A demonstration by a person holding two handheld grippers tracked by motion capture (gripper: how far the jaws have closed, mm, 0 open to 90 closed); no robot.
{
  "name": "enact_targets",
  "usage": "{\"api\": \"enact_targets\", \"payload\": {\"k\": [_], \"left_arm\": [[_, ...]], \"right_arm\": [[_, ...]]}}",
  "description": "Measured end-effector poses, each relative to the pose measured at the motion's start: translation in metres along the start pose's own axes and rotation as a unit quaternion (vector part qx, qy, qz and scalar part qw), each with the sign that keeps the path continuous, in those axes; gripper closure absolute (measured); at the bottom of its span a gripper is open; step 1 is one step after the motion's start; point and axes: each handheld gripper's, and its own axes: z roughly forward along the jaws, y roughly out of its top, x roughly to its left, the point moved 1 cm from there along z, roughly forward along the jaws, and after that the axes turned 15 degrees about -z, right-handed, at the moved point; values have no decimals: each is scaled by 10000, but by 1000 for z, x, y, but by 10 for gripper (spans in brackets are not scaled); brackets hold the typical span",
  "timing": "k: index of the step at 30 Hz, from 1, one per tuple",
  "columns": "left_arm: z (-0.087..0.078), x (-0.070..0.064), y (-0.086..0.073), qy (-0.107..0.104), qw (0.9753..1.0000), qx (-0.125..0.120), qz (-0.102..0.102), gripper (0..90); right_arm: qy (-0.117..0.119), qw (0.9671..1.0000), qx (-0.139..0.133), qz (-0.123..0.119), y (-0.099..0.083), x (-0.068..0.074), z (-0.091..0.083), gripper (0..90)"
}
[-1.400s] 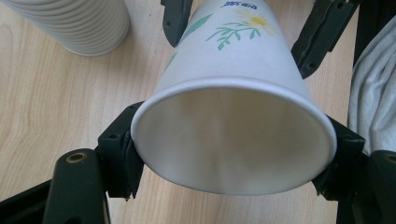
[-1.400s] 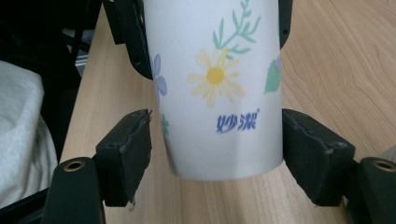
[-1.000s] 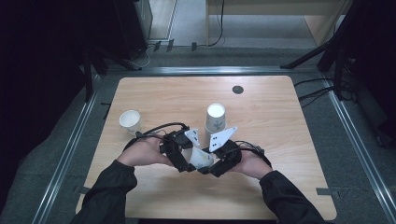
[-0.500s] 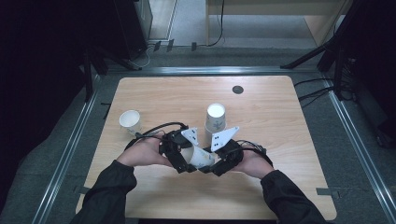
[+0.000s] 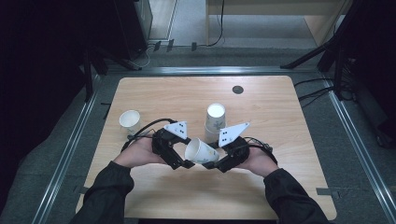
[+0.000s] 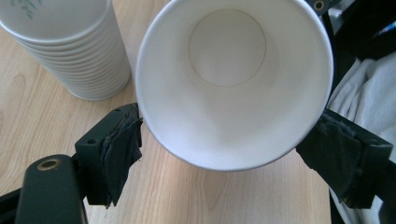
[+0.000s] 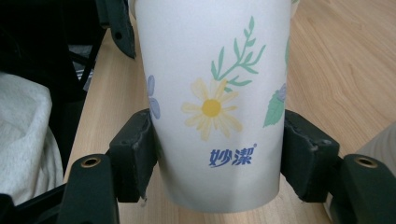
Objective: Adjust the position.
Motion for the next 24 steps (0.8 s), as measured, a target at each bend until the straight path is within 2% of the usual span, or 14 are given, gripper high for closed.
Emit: {"api": "enact_targets", "payload": {"k": [3, 8, 12, 14, 16, 19, 24], "left_arm": [[-2, 1, -2, -73, 9997, -184, -140, 152], [-1, 1, -5, -206, 9985, -494, -145, 162], [1, 0, -7, -362, 9962, -738, -294, 163], [2, 0, -7, -364, 9958, -788, -308, 163], [5, 0, -6, -443, 9938, -949, -372, 162], [7, -2, -4, -431, 9924, -1091, -380, 162], [9, -1, -3, -541, 9894, -1262, -469, 162]], "right_arm": [[0, 10000, -57, 16, 0, 0, -3, 343], [-3, 9999, -113, 64, 0, 0, -6, 342], [-9, 9998, -163, 71, 0, 0, -8, 342], [-9, 9998, -195, 88, 0, 0, -9, 342], [-2, 9997, -217, 93, 0, 0, -9, 343], [11, 9996, -254, 123, 0, 0, -8, 342], [66, 9994, -284, 161, 0, 0, -7, 342]]}}
